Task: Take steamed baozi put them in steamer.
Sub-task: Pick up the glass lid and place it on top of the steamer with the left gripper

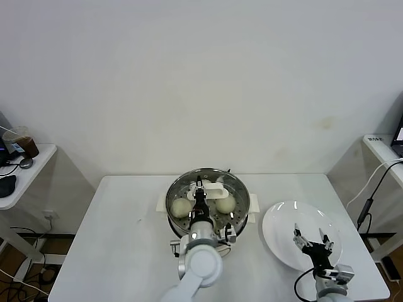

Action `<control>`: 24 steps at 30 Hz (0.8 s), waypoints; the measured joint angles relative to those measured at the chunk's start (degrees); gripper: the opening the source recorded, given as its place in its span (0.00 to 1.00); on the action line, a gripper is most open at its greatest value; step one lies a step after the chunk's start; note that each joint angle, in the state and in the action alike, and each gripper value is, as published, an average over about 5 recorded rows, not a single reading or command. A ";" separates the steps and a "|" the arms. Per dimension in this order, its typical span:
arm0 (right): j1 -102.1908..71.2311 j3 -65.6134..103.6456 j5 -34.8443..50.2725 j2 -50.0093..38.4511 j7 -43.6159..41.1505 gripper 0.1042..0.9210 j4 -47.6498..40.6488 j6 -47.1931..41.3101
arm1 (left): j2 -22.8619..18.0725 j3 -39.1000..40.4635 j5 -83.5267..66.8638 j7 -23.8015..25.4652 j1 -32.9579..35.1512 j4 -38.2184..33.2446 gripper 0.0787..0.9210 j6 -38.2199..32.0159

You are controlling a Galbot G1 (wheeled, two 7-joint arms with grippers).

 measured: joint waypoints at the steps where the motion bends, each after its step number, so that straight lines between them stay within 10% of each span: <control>1: 0.01 -0.01 -0.01 0.01 0.00 0.88 0.00 0.00 | 0.03 0.00 -0.05 -0.05 0.05 0.00 0.11 -0.01; 12: -0.06 -0.24 -0.34 0.20 -0.02 0.88 -0.05 0.15 | 0.45 0.10 -0.34 -1.10 0.46 0.07 0.12 -0.09; 24: 0.03 -0.23 -0.54 0.34 -0.01 0.88 -0.31 0.21 | 1.97 1.13 -2.33 -1.61 2.17 -2.71 0.49 -0.11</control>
